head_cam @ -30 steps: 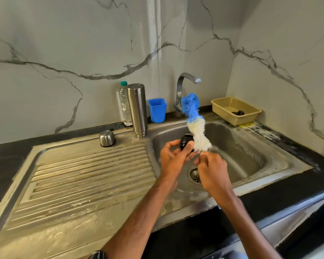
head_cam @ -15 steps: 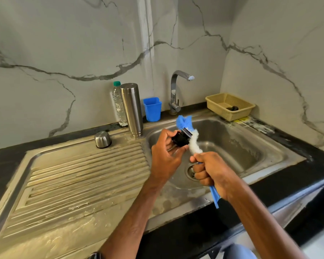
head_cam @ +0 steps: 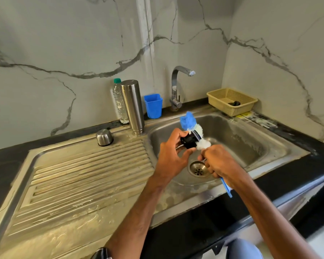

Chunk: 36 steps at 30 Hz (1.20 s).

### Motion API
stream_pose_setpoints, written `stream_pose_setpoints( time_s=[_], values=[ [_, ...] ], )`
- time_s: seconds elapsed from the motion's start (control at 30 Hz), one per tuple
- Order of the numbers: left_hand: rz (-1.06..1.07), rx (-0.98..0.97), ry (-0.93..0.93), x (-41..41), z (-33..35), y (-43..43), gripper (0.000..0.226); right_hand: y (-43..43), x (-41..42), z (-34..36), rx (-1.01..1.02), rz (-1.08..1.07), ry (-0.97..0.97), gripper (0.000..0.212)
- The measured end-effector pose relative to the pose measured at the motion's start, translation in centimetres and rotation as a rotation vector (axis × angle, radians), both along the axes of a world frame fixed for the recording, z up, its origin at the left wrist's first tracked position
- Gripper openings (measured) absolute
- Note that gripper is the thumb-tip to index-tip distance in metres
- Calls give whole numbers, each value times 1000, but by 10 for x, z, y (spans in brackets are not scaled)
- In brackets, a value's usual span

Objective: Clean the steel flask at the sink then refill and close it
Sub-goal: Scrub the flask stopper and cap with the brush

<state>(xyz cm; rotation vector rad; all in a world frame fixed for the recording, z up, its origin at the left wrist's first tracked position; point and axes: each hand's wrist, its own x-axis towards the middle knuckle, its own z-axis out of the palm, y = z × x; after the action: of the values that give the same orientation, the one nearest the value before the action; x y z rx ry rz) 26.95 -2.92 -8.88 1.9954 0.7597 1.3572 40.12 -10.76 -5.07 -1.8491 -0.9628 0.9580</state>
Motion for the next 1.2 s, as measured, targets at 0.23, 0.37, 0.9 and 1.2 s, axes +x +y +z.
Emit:
stream_pose_setpoints(
  time_s=[0.23, 0.37, 0.9, 1.2],
  values=[
    [-24, 14, 14, 3, 2, -5, 39, -2, 8, 8, -12, 6, -20, 30],
    [-29, 32, 16, 2, 1, -5, 39, -3, 5, 5, 39, 18, -1, 32],
    [70, -44, -32, 1, 2, 1, 66, -39, 2, -18, 152, 109, 754, 38],
    [-1, 20, 94, 2, -1, -2, 63, -27, 1, -6, 77, -18, 485, 37]
  ],
)
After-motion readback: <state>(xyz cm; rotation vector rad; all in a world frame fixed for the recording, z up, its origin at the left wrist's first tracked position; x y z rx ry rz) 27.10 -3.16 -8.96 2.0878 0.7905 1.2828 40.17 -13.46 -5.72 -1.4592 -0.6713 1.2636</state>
